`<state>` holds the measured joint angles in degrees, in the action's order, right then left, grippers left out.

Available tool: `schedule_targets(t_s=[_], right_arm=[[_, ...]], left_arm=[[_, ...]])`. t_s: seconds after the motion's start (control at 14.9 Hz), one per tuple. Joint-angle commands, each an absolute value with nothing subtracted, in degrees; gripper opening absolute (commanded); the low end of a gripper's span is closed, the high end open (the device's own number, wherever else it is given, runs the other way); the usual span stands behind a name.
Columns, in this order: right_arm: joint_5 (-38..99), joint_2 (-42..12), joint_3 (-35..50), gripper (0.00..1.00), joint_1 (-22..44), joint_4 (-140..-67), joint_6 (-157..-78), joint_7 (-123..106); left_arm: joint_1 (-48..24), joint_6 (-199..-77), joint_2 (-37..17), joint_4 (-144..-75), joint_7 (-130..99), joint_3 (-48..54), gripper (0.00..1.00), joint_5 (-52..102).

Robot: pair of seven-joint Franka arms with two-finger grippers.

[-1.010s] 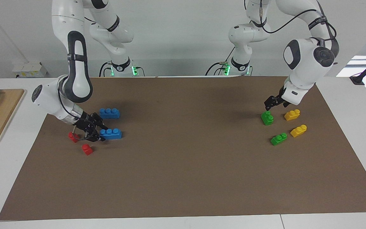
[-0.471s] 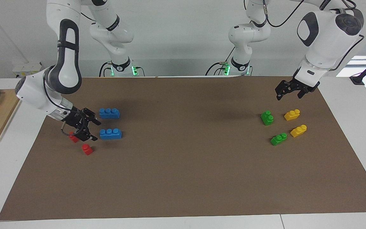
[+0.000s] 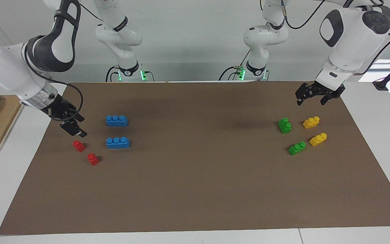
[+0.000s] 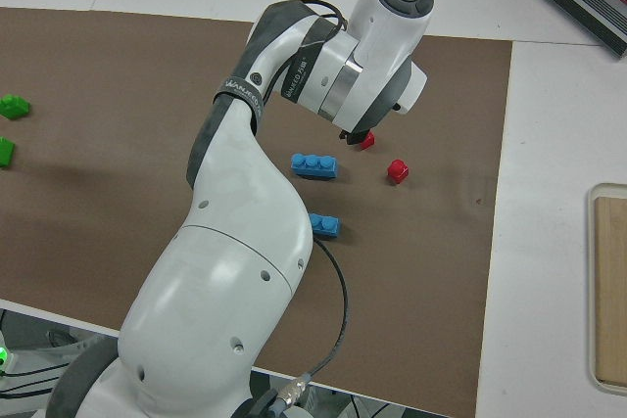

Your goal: Remove green block with left arm and hold with right

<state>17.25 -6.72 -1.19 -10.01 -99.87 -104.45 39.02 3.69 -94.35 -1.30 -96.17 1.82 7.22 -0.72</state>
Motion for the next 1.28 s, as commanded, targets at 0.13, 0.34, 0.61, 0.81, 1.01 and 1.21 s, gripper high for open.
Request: schedule_targets(t_s=[0.13,0.34,0.61,0.81,1.01,1.21], right_arm=[[10.9,-1.4,-0.4,1.00,-7.5,-95.3,-95.2,21.8],[8.9,1.1,-0.4,1.00,-7.5,-93.4,-90.6,10.4],[4.7,1.2,0.6,1.00,-7.5,-90.6,-84.8,1.1],[1.6,1.8,1.2,1.00,-7.4,-91.3,-86.0,1.4],[-0.3,1.8,1.2,1.00,-7.4,-91.2,-86.1,1.1],[-1.1,1.9,1.2,1.00,-7.6,-91.4,-86.0,1.1]], left_arm=[[1.7,-90.5,-2.8,-92.6,2.0,6.1,1.00,-0.5],[1.5,-88.9,-4.0,-89.2,1.9,5.3,1.00,-0.4],[0.8,-89.9,-4.0,-89.3,1.6,5.3,1.00,-0.5],[0.5,-91.1,-4.0,-89.4,0.0,5.3,1.00,-0.5],[0.4,-91.3,-4.0,-89.5,0.0,5.3,1.00,-0.5],[0.4,-92.0,-4.0,-89.3,-0.3,5.3,1.00,-0.5]])
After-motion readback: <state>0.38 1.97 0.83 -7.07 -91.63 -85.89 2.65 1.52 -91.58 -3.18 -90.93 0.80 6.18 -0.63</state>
